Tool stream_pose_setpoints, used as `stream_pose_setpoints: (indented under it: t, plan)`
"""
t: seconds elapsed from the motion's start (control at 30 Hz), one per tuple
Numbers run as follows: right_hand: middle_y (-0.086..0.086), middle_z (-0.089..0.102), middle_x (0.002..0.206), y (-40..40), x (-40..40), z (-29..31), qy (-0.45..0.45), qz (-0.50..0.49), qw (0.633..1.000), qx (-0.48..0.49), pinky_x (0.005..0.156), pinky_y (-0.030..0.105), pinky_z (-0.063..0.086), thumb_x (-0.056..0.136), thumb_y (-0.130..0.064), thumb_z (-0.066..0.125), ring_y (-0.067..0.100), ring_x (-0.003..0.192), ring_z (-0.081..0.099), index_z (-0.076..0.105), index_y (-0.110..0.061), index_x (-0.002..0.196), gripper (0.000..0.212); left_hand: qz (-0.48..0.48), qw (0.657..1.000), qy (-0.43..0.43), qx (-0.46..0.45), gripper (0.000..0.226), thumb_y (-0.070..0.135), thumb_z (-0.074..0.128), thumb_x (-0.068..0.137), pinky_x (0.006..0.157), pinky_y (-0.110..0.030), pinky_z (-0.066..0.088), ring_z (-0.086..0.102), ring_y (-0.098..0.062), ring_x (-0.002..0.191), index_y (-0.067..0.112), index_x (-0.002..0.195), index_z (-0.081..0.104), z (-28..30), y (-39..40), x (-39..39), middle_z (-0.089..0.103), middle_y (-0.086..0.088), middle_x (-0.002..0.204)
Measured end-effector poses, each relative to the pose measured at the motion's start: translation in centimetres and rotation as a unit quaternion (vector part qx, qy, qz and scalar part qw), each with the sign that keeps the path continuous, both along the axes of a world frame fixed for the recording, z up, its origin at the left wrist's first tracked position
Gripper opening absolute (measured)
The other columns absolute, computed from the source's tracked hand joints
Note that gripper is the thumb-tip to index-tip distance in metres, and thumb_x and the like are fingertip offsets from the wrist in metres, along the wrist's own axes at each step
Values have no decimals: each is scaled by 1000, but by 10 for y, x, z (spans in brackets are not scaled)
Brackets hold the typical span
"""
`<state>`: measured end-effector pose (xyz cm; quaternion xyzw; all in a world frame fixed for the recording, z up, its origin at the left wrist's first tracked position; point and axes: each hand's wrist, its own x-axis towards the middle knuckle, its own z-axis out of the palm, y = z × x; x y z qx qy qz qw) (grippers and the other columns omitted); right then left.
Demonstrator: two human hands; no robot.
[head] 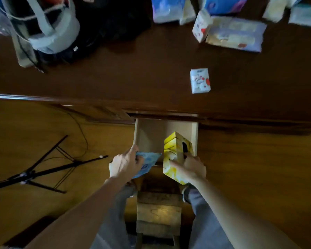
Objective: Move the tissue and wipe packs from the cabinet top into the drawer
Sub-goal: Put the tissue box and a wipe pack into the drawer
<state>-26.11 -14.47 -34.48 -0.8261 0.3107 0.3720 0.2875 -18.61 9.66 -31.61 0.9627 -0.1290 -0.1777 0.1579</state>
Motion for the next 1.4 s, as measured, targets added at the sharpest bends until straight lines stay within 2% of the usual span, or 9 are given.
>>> stream_pose_setpoints:
  t: [0.2,0.37,0.5,0.6,0.73,0.93,1.03,1.27,1.4]
  plan:
    - [8,66,118,-16,35,-144,-45,64,996,31,100,44,45,85,-83,41,31,123,51,50,-21,141,84,69,996,46,-15,15,31,56,89,53,-31,48,60,-27,58,21,101,54,-144,-14,23,65,-2,72]
    - [-7,60,78,-22,46,-257,-77,105,989,63,100,45,45,92,-75,40,31,114,60,47,-24,144,74,15,998,13,-55,17,34,59,92,56,-35,57,67,-23,64,20,101,56,-250,-19,39,71,-1,83]
    - [4,69,116,-14,49,-328,-110,156,981,42,93,39,46,94,-52,52,31,127,51,51,-23,140,54,5,995,-27,-92,16,34,57,91,52,-29,51,64,-21,61,21,100,55,-311,-26,44,69,0,81]
    - [11,63,126,2,43,-368,-113,223,968,25,92,40,49,93,-44,53,35,121,53,50,-18,139,53,17,992,-55,-115,10,33,55,89,46,-22,44,59,-12,56,28,97,50,-336,-26,42,66,3,78]
    - [9,71,105,16,37,-391,-151,208,966,38,73,35,49,92,-36,54,31,98,67,61,-16,120,35,58,987,-76,-126,12,36,55,89,58,-33,52,65,-23,69,28,98,53,-343,-13,33,68,2,78]
    - [4,57,147,29,11,-354,-162,237,956,64,96,37,51,95,-35,59,26,125,60,51,-27,147,53,153,976,-18,-153,13,32,54,96,60,-36,51,66,-21,69,24,106,50,-309,25,-1,68,2,78]
    - [3,65,136,9,12,-339,-214,152,963,59,89,38,55,98,-35,62,21,106,67,49,-28,147,51,257,944,46,-200,18,29,49,100,56,-30,46,59,-11,70,20,115,49,-302,30,-4,61,2,94]
    - [12,38,160,-8,7,-345,-173,-20,981,85,110,48,42,96,-38,68,36,139,47,17,-19,161,85,406,854,45,-322,19,36,53,98,64,-32,50,63,-19,84,19,106,51,-310,37,-4,63,-4,103]
    - [8,35,160,5,20,-365,-153,-45,983,95,74,46,63,93,-30,73,40,121,59,4,-27,163,98,485,779,65,-391,23,33,55,98,58,-31,50,67,-21,87,14,109,55,-321,35,7,65,-5,100]
